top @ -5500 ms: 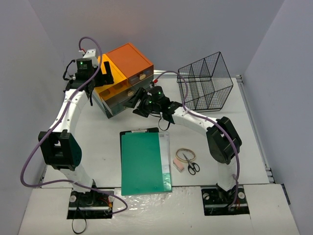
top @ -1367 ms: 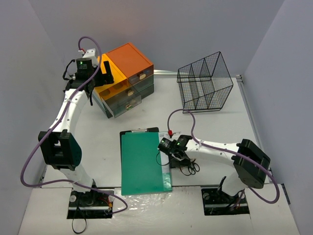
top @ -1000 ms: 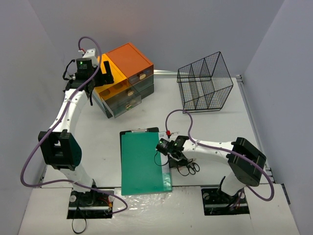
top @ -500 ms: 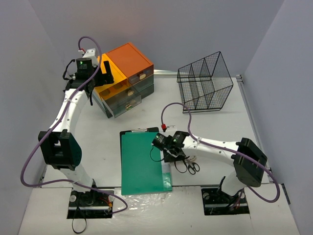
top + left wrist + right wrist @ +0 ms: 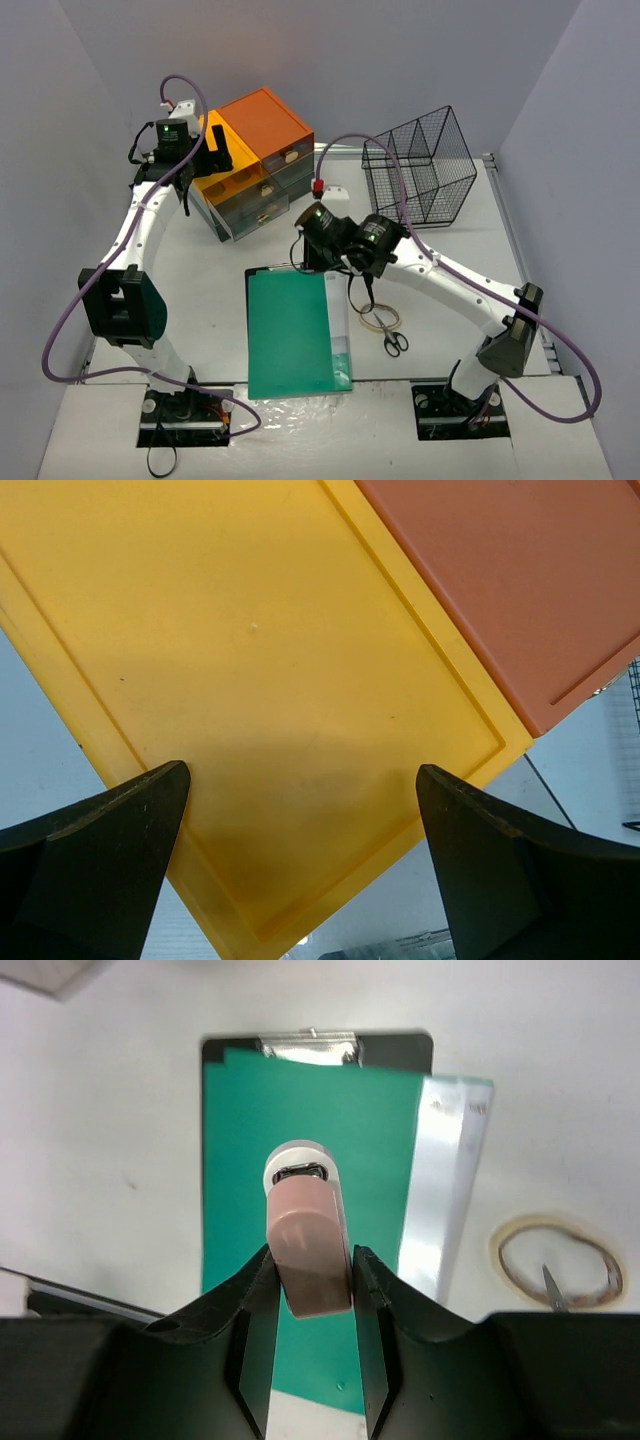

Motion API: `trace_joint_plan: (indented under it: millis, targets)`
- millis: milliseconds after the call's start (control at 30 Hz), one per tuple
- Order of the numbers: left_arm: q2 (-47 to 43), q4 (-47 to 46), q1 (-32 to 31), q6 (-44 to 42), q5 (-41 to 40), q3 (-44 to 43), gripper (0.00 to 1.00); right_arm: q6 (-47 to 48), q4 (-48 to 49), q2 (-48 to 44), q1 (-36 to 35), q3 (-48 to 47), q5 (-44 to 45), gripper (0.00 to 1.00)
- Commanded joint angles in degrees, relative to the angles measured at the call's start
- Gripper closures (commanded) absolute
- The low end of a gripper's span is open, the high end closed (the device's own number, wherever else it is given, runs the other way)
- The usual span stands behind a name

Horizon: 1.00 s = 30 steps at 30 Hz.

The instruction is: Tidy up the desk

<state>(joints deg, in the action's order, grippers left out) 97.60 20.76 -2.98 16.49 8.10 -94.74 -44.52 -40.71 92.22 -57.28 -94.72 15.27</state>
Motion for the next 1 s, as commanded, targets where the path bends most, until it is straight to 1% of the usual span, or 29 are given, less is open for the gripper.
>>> trace_joint_plan:
  millis: [0,67,200,267,467,667,967]
  targets:
    - [0.9,9.7,1.4,1.4,-2.0,0.5,0.03,3.6,5.2,5.8,3.9,-9.4,-1.9,1.0]
    - [0.9,9.6,1.4,1.5,-1.9,0.4,0.03,3.7,8.6,8.1,5.9,-13.7,-5.7,1.0]
    - [1.0,9.4,1.5,1.7,-1.8,0.5,0.03,1.8,16.7,12.1,10.7,-17.6,-15.5,1.0]
    - [0.9,9.4,1.5,2.0,-1.7,0.5,0.03,0.7,19.5,14.9,12.5,-20.1,-18.6,1.0]
    - [1.0,9.2,1.4,2.0,-1.6,0.7,0.03,-0.2,24.0,23.5,13.8,-29.8,-25.9,1.0]
    - [1.2,9.6,1.5,1.6,-1.8,0.2,0.03,-2.4,26.9,28.2,14.0,-34.1,-30.1,1.0]
    - [1.8,9.7,1.5,1.5,-1.8,-0.6,0.03,-1.7,27.1,29.8,14.0,-32.0,-30.3,1.0]
